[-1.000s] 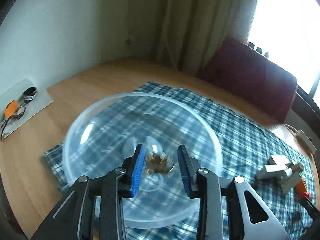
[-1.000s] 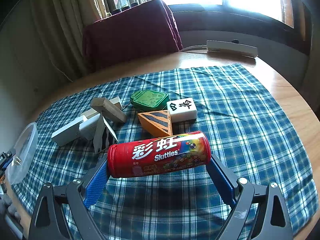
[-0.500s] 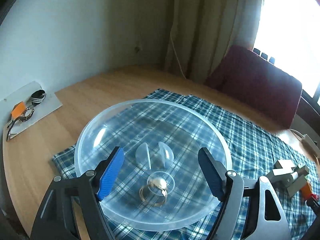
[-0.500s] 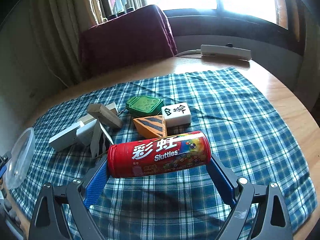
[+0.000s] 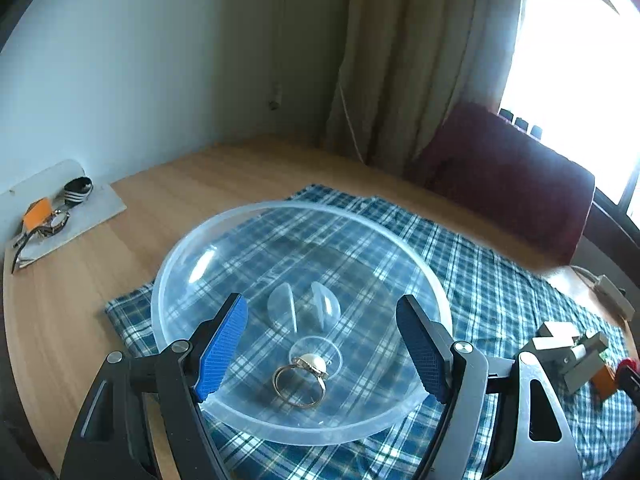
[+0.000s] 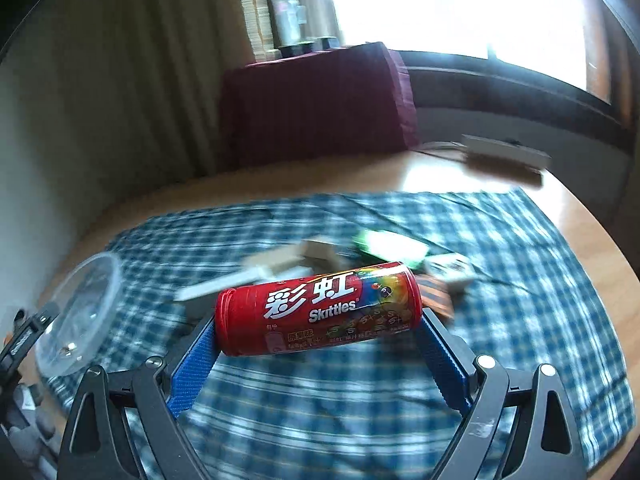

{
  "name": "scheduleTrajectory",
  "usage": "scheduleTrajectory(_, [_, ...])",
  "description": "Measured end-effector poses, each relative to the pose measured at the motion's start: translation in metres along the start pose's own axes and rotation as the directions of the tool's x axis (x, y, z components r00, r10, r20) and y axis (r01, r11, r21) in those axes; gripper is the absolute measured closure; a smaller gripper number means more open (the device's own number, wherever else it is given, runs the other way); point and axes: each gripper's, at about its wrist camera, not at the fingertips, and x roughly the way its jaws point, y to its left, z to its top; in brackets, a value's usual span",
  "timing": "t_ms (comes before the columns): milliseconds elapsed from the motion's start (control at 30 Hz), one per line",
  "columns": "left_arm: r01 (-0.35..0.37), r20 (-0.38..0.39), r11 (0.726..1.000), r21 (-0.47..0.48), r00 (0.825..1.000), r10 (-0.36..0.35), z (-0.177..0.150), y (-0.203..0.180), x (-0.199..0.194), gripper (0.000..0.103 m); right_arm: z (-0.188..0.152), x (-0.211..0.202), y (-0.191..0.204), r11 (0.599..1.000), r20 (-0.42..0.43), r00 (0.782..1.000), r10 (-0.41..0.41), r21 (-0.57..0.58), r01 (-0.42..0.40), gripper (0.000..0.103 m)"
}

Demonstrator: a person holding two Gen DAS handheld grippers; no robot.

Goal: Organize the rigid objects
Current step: 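Carry the Skittles can into the clear bowl and open the right tool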

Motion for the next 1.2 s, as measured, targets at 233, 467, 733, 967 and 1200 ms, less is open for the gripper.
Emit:
scheduleTrajectory(233, [0.012, 0.007, 1.0, -0.028, 1.0, -0.012, 0.002, 0.011, -0.003, 0.022, 0.012, 0.011, 0.073, 0.984, -0.031, 0.993, 0.113, -0.131, -0.117, 0.008])
scheduleTrajectory(467, [-0.024, 0.018, 0.999, -0.023, 1.0, 0.025, 0.002, 0.029, -0.005, 0.02, 0.01, 0.029, 0.133, 0.957, -0.084, 0.976, 0.201, -0.196, -0.214, 0.008])
scheduleTrajectory(733, [-0.034, 0.014, 0.995, -0.097, 0.999, 0.035, 0.003, 0.047, -0.004, 0.02, 0.009, 0.044, 0.184, 0.928, -0.114, 0.956, 0.271, -0.233, -0.291, 0.008])
scheduleTrajectory(967, [-0.055, 0.029, 0.985, -0.162, 0.998, 0.061, 0.005, 0.06, -0.008, 0.018, 0.006, 0.065, 0.211, 0.906, -0.158, 0.936, 0.316, -0.242, -0.347, 0.008])
scheduleTrajectory(1200, [-0.058, 0.075, 0.97, -0.235, 0.994, 0.078, 0.006, 0.073, -0.017, 0.014, 0.003, 0.076, 0.222, 0.904, -0.176, 0.936, 0.306, -0.254, -0.343, 0.008])
